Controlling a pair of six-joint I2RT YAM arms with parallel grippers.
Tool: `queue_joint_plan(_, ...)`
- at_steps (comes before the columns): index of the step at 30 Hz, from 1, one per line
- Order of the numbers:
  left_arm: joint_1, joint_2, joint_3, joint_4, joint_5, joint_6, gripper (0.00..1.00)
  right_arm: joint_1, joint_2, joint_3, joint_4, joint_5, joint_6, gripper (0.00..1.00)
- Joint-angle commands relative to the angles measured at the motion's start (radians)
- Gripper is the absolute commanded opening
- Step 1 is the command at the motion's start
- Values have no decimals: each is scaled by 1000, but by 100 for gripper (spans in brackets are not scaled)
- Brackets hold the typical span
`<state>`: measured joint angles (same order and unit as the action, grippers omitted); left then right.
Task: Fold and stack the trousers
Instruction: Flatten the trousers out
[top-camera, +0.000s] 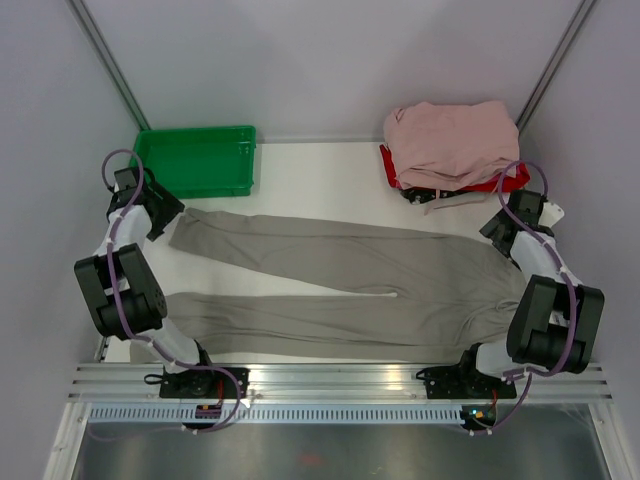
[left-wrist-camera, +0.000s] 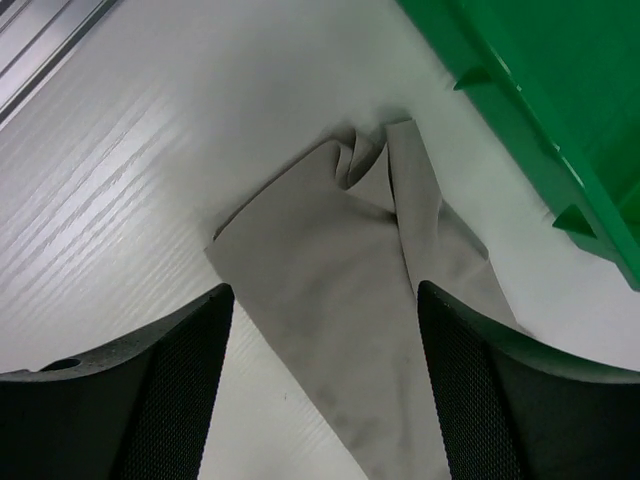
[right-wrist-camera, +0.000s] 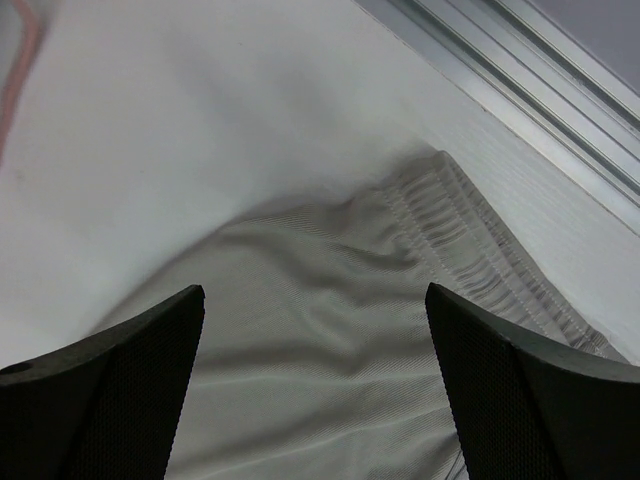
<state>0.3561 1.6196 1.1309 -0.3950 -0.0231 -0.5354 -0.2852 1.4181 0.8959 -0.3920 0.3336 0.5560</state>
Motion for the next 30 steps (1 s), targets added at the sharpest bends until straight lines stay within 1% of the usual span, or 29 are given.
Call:
queue_joint_plan(1,-5,60,113,18,-23,49,79,-32,53,-34,53,64,10,98)
queue_joint_plan(3,-5,71,128,27,-24,63,80,-66,108,-23,56,44,44,98)
queue_joint_plan(7,-5,98,171,12,-21,86,79,-71,168,0,117,27,35,98)
queue_joint_plan(10,-5,111,184,-4,-35,94,79,-77,205,14,145,25,56,96)
queue_joint_plan(11,-5,111,185,-7,-40,95,80,-80,214,14,151,30,68,90)
queue_joint_plan(14,-5,106,179,-22,-57,120,80,-83,226,2,191,31,123,83)
queue_joint_plan(17,-5,100,170,-33,-89,130,81,-83,225,-34,237,39,200,82)
queue_joint_plan(21,-5,95,173,-44,-90,135,81,-83,194,-61,285,54,265,82)
queue_joint_plan(23,-3,95,175,-47,-90,135,81,-83,174,-61,285,80,282,82)
queue_joint_plan(26,-3,97,179,-53,-86,132,82,-83,159,-26,240,99,280,83)
queue_joint_plan(30,-3,97,181,-54,-83,129,82,-83,145,50,90,90,265,84)
